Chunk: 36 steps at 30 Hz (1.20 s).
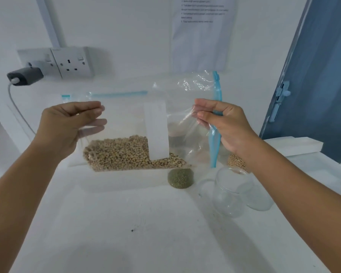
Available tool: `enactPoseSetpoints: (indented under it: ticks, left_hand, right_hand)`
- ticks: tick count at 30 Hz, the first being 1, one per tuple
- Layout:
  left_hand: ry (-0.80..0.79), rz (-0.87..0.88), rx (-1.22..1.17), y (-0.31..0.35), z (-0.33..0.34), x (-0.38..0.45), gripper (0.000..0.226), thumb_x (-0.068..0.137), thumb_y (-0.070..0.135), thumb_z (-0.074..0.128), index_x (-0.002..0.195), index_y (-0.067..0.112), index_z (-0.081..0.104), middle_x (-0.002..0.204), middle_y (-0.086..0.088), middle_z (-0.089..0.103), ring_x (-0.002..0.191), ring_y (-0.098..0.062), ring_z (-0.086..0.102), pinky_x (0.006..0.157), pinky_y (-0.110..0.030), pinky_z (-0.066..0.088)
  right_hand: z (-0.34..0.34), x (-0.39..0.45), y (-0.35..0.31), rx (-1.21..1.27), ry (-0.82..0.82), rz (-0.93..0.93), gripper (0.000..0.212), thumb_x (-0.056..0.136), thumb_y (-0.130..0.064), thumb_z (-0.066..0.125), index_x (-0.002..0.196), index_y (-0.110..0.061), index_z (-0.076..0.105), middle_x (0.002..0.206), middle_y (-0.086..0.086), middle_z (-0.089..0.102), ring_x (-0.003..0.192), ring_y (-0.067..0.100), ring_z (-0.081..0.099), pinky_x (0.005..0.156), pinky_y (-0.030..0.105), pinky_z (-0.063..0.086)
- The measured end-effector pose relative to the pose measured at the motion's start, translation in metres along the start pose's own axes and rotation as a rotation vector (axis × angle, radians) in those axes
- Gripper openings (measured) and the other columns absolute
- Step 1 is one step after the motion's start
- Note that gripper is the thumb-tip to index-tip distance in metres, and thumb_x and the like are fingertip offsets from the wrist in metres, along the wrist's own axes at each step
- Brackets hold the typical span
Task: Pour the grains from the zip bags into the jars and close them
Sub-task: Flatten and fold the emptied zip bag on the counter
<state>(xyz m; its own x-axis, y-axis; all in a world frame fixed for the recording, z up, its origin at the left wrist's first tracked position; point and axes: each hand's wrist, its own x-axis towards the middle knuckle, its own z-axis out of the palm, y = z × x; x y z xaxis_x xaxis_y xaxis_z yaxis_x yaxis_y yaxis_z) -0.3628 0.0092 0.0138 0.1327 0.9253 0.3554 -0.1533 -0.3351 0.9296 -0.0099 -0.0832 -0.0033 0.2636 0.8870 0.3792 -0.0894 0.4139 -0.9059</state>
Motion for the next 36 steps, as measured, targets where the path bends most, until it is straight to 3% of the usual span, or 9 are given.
enactPoseSetpoints:
  ticks: [4,10,17,21,36]
  left_hand:
    - [-0.019,0.004,0.022,0.008,0.022,0.005,0.015,0.079,0.008,0.077,0.089,0.016,0.084,0.102,-0.010,0.080,0.082,-0.025,0.079,0.082,-0.041,0.065]
    - [-0.059,0.013,0.056,0.012,0.061,0.004,0.018,0.081,0.005,0.075,0.097,0.011,0.079,0.099,-0.008,0.080,0.079,-0.022,0.079,0.083,-0.041,0.064]
    - [-0.096,0.008,0.106,0.019,0.091,0.010,0.017,0.077,0.008,0.076,0.093,0.012,0.080,0.096,-0.008,0.080,0.077,-0.021,0.078,0.080,-0.039,0.065]
    - [-0.099,0.003,0.135,0.021,0.094,0.013,0.014,0.074,0.010,0.079,0.086,0.015,0.083,0.096,-0.007,0.080,0.077,-0.021,0.079,0.077,-0.036,0.066]
    - [-0.110,0.011,0.238,0.044,0.094,0.034,0.020,0.080,0.010,0.077,0.099,0.013,0.079,0.103,-0.009,0.080,0.081,-0.020,0.079,0.078,-0.035,0.065]
  right_hand:
    - [-0.021,-0.002,-0.006,0.023,0.014,-0.004,0.030,0.088,0.010,0.071,0.112,-0.007,0.076,0.104,0.011,0.079,0.100,0.025,0.076,0.094,0.036,0.057]
    - [-0.061,-0.010,-0.005,0.089,0.026,0.012,0.038,0.073,-0.004,0.078,0.110,-0.009,0.078,0.104,0.011,0.079,0.100,0.025,0.076,0.097,0.037,0.057]
    - [-0.091,-0.015,0.004,0.153,0.035,0.046,0.034,0.082,0.007,0.074,0.114,-0.006,0.076,0.106,0.012,0.079,0.100,0.024,0.076,0.087,0.026,0.058]
    - [-0.094,-0.014,0.008,0.159,0.030,0.057,0.033,0.083,0.007,0.074,0.114,-0.007,0.076,0.107,0.013,0.079,0.102,0.027,0.076,0.092,0.029,0.059]
    - [-0.094,-0.010,0.009,0.208,0.013,0.076,0.032,0.088,0.009,0.070,0.115,-0.007,0.076,0.108,0.014,0.079,0.100,0.025,0.076,0.098,0.037,0.060]
